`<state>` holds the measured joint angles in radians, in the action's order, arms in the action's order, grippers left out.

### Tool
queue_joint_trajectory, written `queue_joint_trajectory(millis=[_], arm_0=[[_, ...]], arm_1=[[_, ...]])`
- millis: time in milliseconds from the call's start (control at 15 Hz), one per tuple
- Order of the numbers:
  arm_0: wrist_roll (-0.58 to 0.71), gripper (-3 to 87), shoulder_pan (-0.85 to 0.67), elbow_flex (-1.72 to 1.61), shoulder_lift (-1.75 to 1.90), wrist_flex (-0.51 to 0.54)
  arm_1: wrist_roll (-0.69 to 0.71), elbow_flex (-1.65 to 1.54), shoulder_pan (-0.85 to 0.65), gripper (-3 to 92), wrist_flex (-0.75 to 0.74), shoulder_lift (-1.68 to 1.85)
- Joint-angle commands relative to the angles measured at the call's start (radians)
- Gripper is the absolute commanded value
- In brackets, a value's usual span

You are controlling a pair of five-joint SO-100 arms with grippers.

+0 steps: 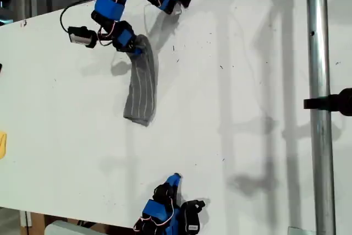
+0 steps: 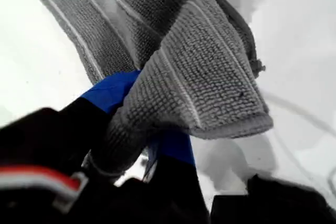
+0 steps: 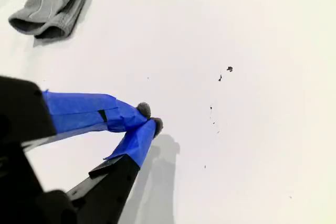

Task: Grasp corners of a towel and fold twice.

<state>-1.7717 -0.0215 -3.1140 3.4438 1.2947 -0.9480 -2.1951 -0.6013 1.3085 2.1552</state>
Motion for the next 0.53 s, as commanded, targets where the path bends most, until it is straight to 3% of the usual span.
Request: queue_joint_trajectory(millis=[0,133,467], arm_0=[[0.011,-2.4,-0.021,-0.005,0.011,0.006],[0.012,-2.4,-0.017,-0.005,0.017,0.006],[0.023,-2.4,-0.014,-0.003,0.023,0.006]], arm_1=[[-0.172,0.026,0.158,-0.2,0.235,0.305],[-0.249,0.149,0.258,-0.2,0.275,0.296],[-0.187,0.304,0.218,-0.2,-0.215,-0.341]])
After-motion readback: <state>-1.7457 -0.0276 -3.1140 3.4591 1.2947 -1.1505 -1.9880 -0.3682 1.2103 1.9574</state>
